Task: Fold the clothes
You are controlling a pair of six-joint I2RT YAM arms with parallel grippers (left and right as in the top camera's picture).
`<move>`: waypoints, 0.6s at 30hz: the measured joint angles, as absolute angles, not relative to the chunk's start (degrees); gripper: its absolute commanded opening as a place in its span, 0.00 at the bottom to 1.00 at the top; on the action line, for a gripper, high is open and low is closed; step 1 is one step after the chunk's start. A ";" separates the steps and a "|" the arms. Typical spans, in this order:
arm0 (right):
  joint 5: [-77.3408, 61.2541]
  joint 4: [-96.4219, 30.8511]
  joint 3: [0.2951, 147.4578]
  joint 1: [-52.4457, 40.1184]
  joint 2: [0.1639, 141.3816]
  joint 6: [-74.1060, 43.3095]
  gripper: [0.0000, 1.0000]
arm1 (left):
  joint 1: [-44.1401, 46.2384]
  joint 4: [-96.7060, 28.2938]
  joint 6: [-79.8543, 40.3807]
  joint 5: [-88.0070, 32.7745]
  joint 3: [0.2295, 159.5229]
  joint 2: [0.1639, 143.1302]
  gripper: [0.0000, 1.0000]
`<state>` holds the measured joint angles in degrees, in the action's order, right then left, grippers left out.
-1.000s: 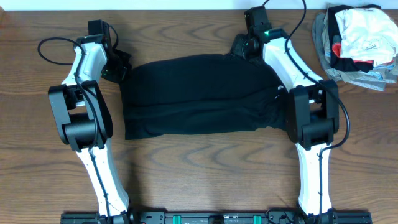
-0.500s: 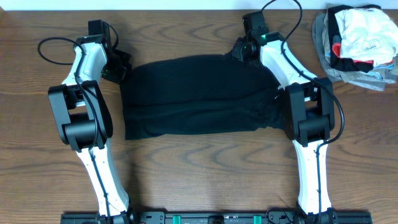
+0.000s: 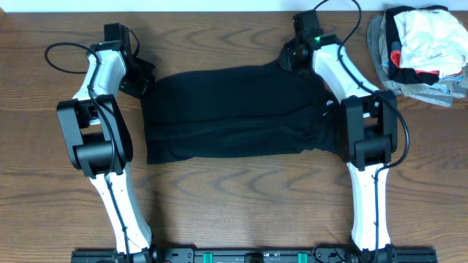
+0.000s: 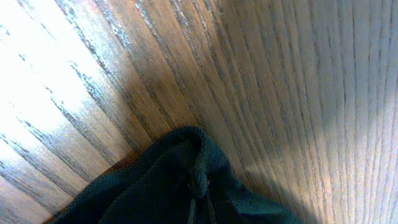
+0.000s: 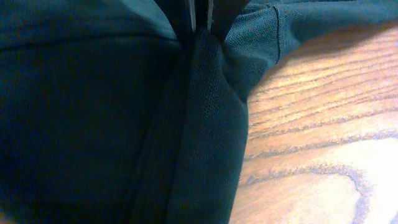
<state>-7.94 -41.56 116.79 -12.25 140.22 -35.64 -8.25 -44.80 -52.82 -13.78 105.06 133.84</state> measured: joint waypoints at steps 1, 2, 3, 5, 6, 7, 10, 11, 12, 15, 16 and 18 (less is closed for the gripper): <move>-8.03 -42.39 117.45 -12.03 140.20 -35.07 0.01 | -8.25 -44.82 -52.29 -13.78 105.06 133.84 0.06; -8.12 -43.42 118.21 -11.88 140.16 -34.35 0.01 | -8.25 -44.82 -51.88 -13.80 105.06 133.84 0.06; -8.16 -44.40 118.85 -11.75 140.05 -33.58 0.01 | -8.25 -44.84 -51.33 -13.78 105.06 133.84 0.06; -8.16 -46.22 119.63 -11.51 139.57 -32.32 0.01 | -8.25 -44.86 -50.17 -13.78 105.06 133.82 0.06; -8.16 -47.20 120.05 -11.46 139.28 -31.68 0.01 | -8.25 -44.93 -49.56 -13.78 105.06 133.75 0.06; -8.19 -48.05 120.38 -11.42 138.98 -31.05 0.01 | -8.25 -45.01 -48.99 -13.76 105.06 133.71 0.06; -8.19 -50.57 121.34 -11.38 138.08 -29.47 0.01 | -8.25 -45.41 -47.03 -13.54 105.01 133.49 0.06; -8.19 -51.53 121.60 -11.38 137.73 -29.02 0.01 | -8.25 -45.67 -46.41 -13.41 104.92 133.36 0.06; -8.21 -52.42 121.86 -11.38 137.38 -28.51 0.01 | -8.25 -46.06 -45.78 -13.21 104.71 133.16 0.06; -8.19 -54.68 121.99 -11.38 136.11 -26.83 0.01 | -8.25 -48.07 -44.31 -11.57 104.16 132.27 0.06; -8.19 -55.29 121.99 -11.38 135.83 -26.41 0.01 | -8.25 -48.84 -43.75 -10.92 103.92 131.74 0.06; -8.23 -56.64 121.99 -11.38 134.89 -25.43 0.01 | -8.25 -50.22 -42.83 -9.41 103.59 130.39 0.06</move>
<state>-8.23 -56.64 121.99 -11.38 134.89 -25.43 -8.25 -50.22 -42.83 -9.41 103.59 130.39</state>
